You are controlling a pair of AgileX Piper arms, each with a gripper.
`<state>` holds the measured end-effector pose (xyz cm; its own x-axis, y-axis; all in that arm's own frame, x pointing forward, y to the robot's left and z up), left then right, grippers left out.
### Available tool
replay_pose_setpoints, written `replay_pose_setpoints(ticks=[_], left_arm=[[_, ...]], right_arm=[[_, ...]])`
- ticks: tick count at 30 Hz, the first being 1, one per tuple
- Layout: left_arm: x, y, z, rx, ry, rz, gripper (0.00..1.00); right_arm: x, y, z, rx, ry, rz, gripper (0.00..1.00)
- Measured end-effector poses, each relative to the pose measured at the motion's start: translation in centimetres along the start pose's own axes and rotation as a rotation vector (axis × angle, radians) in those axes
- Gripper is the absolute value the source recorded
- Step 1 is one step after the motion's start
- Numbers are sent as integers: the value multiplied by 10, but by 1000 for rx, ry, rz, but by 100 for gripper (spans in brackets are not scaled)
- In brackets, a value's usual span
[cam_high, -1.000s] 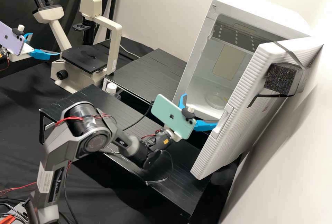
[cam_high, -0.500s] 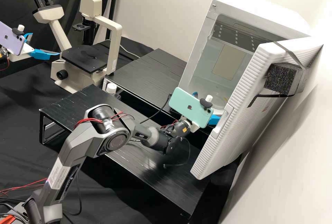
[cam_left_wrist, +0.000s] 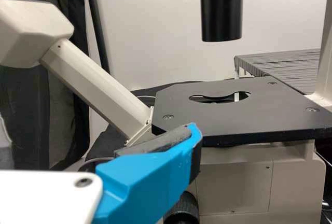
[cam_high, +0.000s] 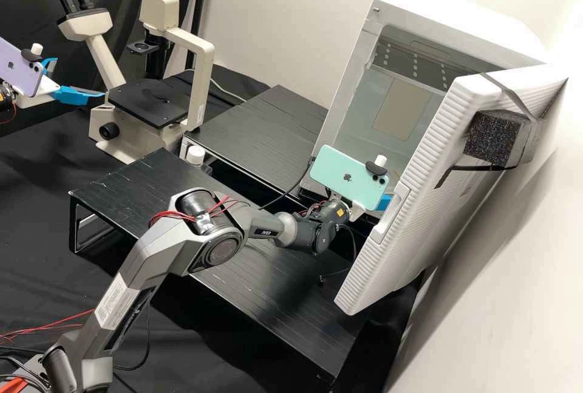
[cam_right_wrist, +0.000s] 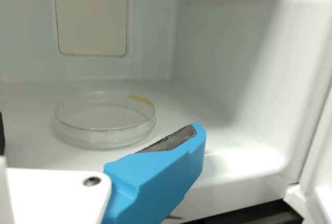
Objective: Take out the petri dish and place it under the microscope.
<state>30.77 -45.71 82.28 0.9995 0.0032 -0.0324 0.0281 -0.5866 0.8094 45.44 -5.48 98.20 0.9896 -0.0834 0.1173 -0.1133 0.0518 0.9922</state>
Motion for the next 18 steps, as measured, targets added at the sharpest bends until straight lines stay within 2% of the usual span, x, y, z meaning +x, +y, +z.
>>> replay_pose_setpoints(ticks=[9,18], left_arm=[[0,0,0,0,0,0,100],[0,0,0,0,0,0,100]], right_arm=[[12,4,-2,-7,-8,-36,100],[20,11,-7,-91,-13,-61,100]])
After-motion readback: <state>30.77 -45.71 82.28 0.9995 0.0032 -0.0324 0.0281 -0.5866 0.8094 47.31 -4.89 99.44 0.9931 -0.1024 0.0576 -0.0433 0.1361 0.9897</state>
